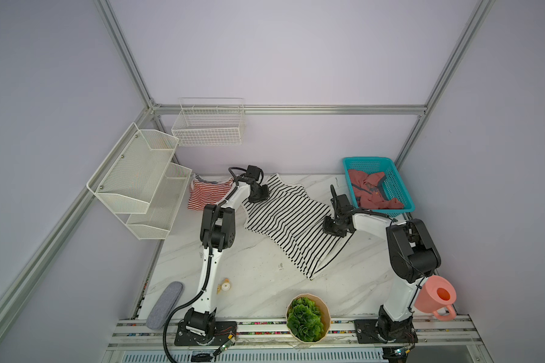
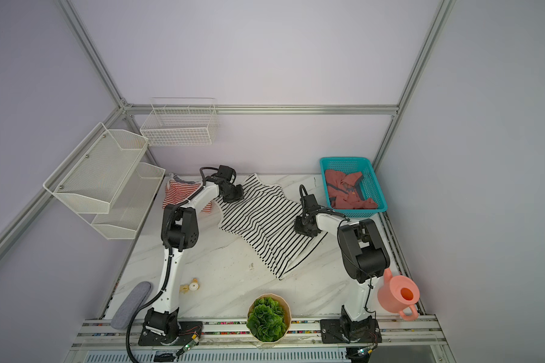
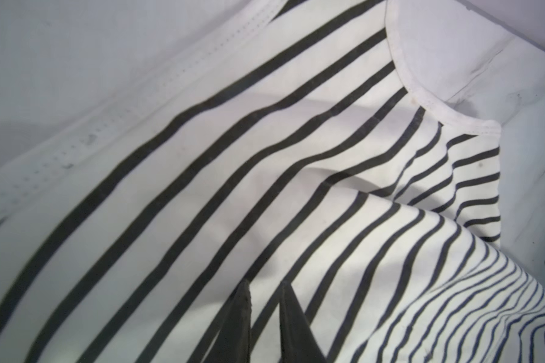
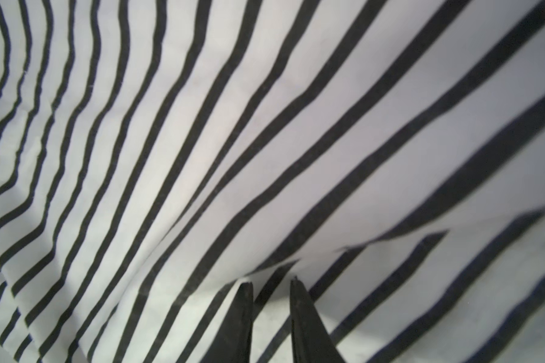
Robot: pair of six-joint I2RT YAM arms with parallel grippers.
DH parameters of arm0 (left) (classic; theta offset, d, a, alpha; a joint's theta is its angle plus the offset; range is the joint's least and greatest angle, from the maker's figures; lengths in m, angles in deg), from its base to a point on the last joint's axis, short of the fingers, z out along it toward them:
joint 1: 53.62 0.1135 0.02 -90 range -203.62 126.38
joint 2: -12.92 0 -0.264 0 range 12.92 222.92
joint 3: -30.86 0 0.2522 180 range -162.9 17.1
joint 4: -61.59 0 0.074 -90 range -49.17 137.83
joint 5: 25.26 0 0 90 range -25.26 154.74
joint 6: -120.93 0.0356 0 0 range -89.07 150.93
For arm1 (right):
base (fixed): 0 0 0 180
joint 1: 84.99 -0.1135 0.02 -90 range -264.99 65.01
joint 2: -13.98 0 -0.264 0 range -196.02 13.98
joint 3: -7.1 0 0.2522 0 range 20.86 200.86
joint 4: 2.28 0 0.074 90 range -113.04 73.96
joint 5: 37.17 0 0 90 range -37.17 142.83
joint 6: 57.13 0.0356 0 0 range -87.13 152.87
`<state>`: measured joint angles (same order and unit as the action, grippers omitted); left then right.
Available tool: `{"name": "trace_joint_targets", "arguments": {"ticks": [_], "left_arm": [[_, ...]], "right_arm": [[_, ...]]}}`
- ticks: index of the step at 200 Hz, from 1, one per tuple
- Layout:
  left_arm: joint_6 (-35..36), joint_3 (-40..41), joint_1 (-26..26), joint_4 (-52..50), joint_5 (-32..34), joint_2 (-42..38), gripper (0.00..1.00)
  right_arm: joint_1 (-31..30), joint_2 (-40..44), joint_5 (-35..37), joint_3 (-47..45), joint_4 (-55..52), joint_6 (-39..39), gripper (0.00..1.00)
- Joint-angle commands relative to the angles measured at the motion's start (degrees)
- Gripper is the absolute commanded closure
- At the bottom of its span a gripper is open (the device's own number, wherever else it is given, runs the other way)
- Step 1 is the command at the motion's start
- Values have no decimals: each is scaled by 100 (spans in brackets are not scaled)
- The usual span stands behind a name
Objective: Fold and stack tank tops
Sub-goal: Rotate the tank top at the center of the table.
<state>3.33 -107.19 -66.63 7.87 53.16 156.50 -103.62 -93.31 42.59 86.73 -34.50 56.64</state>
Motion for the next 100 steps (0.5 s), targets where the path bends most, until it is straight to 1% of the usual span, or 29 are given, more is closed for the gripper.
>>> {"name": "trace_joint_targets", "arguments": {"ticks": [1,26,53,75,100], "left_arm": [[-344,719,213,64,262,-339,86],[-550,1402,298,147,331,-556,87],[-742,2105,328,177,543,-916,88],[-1053,2962,378,526,511,-1393,89],[-1426,3995,426,1042,445,-2000,89]], "right_arm": [[-7,-332,92,-3,-140,23,75],[-6,-463,162,17,-205,5,74],[13,-571,460,154,-449,-57,71],[43,-683,632,364,-609,-193,69],[121,-1054,723,810,-824,-383,69]]}}
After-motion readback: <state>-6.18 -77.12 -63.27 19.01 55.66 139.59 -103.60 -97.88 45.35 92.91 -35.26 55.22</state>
